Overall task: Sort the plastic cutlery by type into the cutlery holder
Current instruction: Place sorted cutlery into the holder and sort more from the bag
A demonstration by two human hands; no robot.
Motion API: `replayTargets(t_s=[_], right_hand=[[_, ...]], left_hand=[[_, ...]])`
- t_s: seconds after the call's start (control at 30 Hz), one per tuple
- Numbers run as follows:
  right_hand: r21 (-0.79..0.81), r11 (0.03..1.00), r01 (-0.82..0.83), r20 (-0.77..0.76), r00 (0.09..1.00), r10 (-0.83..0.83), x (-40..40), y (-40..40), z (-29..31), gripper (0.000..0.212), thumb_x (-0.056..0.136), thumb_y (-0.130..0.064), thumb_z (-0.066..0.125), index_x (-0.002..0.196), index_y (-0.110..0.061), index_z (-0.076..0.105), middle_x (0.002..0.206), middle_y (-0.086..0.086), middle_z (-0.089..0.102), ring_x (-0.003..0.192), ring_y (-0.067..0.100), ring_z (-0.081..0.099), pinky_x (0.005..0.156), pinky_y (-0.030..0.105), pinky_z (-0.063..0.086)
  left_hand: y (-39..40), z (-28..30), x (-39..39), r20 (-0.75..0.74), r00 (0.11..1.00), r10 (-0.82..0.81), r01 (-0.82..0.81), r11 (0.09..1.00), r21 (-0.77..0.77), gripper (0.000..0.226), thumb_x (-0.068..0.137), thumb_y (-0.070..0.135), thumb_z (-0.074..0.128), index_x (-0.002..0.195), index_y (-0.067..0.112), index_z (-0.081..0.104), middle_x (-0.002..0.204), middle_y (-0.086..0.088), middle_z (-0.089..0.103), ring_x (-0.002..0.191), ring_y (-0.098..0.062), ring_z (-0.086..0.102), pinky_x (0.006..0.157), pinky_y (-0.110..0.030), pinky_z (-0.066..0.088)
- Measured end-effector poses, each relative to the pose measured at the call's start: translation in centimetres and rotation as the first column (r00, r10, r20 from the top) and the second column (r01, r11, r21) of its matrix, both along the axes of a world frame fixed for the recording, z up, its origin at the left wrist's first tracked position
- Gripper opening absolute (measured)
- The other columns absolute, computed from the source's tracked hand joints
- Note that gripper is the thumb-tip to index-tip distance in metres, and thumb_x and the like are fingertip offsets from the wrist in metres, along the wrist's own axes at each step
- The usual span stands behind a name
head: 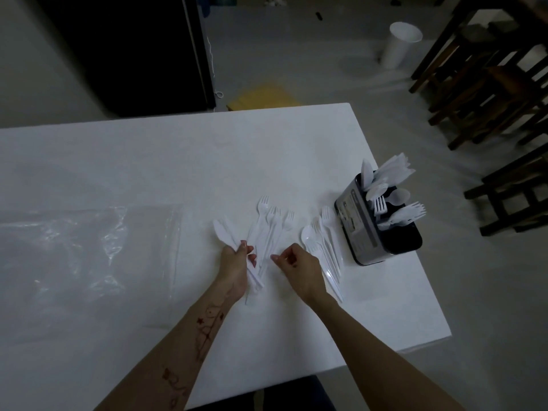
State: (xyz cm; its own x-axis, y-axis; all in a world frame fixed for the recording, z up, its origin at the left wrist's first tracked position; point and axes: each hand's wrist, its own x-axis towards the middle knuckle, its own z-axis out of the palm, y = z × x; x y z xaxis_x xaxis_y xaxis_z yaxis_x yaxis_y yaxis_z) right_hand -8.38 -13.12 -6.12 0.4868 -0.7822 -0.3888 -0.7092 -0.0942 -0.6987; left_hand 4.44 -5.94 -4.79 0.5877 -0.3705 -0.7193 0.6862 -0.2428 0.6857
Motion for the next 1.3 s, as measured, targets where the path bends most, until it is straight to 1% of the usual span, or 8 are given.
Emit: replayTargets(t_s=[0.17,0.33,0.53,0.73,0.87,1.0,1.13,1.3], right_hand=[[-0.023,0.996,0.088,-0.180,0.979,-0.091,2.7,0.1,-0.8,0.039,0.090,-0.053,0.059,0.091,-0.014,0.055,0.081,0.000,0.061,0.071,0.015,0.059,0.059,0.025,0.041],[0.090,0.976,0.196,-0.130,0.974,-0.183,2.5,-1.1,-1.2,0.026,0.092,-0.032,0.063,0.088,-0.007,0.066,0.079,0.007,0.071,0.071,0.020,0.070,0.073,0.035,0.059],[-0.031,0.952,0.306,-0.182,0.934,-0.306,0.7,-2.0,-0.8,0.016,0.095,-0.019,0.056,0.092,-0.003,0.058,0.078,0.014,0.070,0.063,0.025,0.070,0.062,0.037,0.060],[-0.035,0.998,0.049,-0.213,0.975,-0.055,2.0,0.6,-1.7,0.042,0.083,-0.049,0.070,0.095,-0.010,0.064,0.081,0.004,0.069,0.068,0.020,0.070,0.069,0.033,0.061],[0.131,0.983,0.131,-0.131,0.985,-0.114,2.3,0.9,-1.2,0.023,0.085,-0.030,0.073,0.085,-0.007,0.069,0.078,0.010,0.073,0.064,0.021,0.072,0.073,0.033,0.061],[0.136,0.985,0.106,-0.132,0.987,-0.088,1.6,-0.4,-0.2,0.020,0.087,-0.016,0.065,0.067,-0.012,0.063,0.072,0.012,0.072,0.067,0.026,0.073,0.072,0.037,0.061],[0.053,0.998,0.036,-0.055,0.998,-0.033,0.8,-0.6,0.5,0.011,0.095,-0.021,0.058,0.088,-0.013,0.054,0.080,0.007,0.069,0.064,0.021,0.069,0.064,0.031,0.059],[-0.136,0.920,-0.368,0.087,0.921,0.381,0.0,0.3,0.8,0.015,0.091,-0.027,0.065,0.087,-0.015,0.057,0.078,-0.004,0.067,0.065,0.008,0.062,0.063,0.024,0.054]], left_hand=[[2.3,0.0,0.1,0.051,0.983,-0.177,0.176,0.984,0.012,0.009,0.099,0.009,0.044,0.100,0.006,0.053,0.087,-0.007,0.057,0.069,-0.014,0.053,0.065,-0.023,0.048],[3.2,-0.4,0.2,0.051,0.977,-0.206,0.207,0.978,-0.001,0.012,0.095,0.001,0.049,0.107,0.004,0.051,0.086,-0.007,0.059,0.072,-0.015,0.055,0.068,-0.023,0.050],[3.4,-0.4,0.0,0.022,0.975,-0.221,0.222,0.974,-0.050,0.021,0.094,0.003,0.052,0.115,0.002,0.049,0.089,-0.009,0.058,0.074,-0.015,0.057,0.064,-0.021,0.053],[3.4,-0.5,-0.2,-0.038,0.990,-0.134,0.131,0.989,-0.069,0.030,0.102,0.029,0.037,0.117,0.006,0.049,0.096,-0.007,0.061,0.085,-0.020,0.059,0.071,-0.029,0.049],[3.8,-0.7,-0.3,0.007,0.987,-0.163,0.163,0.987,-0.014,0.024,0.103,0.018,0.036,0.119,0.007,0.048,0.096,-0.005,0.059,0.084,-0.018,0.058,0.069,-0.027,0.048],[3.7,-0.6,-0.2,0.012,0.978,-0.210,0.210,0.978,-0.001,0.021,0.099,0.006,0.042,0.120,0.004,0.047,0.100,-0.007,0.059,0.083,-0.018,0.058,0.070,-0.026,0.049],[3.3,-0.8,-0.4,0.016,0.973,-0.232,0.232,0.973,-0.016,0.024,0.094,-0.005,0.049,0.116,0.003,0.048,0.103,-0.010,0.058,0.080,-0.016,0.057,0.074,-0.026,0.049],[2.0,0.4,-0.5,-0.123,0.987,-0.103,0.078,0.977,-0.198,0.019,0.092,0.013,0.059,0.108,0.002,0.059,0.095,-0.010,0.066,0.083,-0.020,0.064,0.058,-0.023,0.054]])
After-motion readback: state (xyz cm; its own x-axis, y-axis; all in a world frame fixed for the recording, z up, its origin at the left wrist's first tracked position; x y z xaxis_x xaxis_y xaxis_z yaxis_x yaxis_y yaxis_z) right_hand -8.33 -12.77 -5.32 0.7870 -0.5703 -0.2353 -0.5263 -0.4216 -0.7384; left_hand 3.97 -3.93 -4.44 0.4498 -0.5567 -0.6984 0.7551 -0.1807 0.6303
